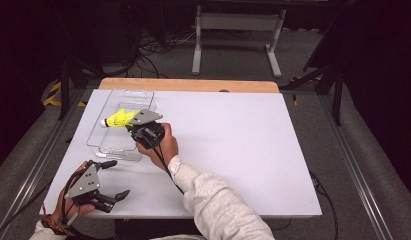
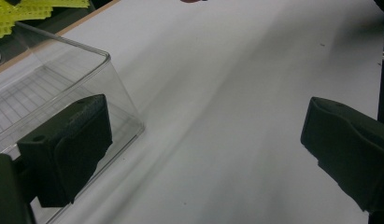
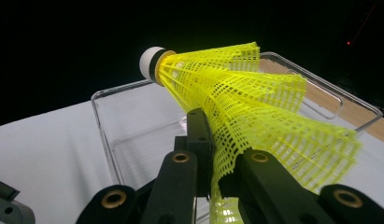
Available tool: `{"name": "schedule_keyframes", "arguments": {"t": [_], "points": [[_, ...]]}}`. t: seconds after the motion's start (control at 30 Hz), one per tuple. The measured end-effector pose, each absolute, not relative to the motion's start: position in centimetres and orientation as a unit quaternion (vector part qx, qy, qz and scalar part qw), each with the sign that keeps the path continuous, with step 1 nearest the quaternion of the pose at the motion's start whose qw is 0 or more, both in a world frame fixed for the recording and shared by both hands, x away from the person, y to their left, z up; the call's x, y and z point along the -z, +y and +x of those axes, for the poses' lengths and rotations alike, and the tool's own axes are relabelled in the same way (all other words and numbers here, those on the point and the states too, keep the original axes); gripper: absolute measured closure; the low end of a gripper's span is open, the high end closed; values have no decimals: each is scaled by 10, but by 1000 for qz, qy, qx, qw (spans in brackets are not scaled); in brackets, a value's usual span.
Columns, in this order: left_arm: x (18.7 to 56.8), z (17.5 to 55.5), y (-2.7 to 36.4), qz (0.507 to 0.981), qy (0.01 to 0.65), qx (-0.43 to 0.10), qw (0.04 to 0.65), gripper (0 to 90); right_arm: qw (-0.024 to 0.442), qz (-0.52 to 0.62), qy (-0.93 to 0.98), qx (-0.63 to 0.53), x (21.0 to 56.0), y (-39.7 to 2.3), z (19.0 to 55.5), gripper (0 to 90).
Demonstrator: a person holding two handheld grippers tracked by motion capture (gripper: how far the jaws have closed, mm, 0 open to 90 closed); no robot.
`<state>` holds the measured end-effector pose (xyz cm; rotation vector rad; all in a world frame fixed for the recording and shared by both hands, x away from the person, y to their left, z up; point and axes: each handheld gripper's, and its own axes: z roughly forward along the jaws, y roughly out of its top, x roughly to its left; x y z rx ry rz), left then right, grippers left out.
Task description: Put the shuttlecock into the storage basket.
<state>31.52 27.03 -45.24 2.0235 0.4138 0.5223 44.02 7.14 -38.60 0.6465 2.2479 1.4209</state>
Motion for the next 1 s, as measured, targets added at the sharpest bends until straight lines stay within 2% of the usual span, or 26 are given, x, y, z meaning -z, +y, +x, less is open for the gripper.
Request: {"name": "schedule_keyframes", "arguments": {"t": [1.0], "points": [[452,314,271,830,168,-213,488,31,179,222,824,-489,404,97,445,874]]}}
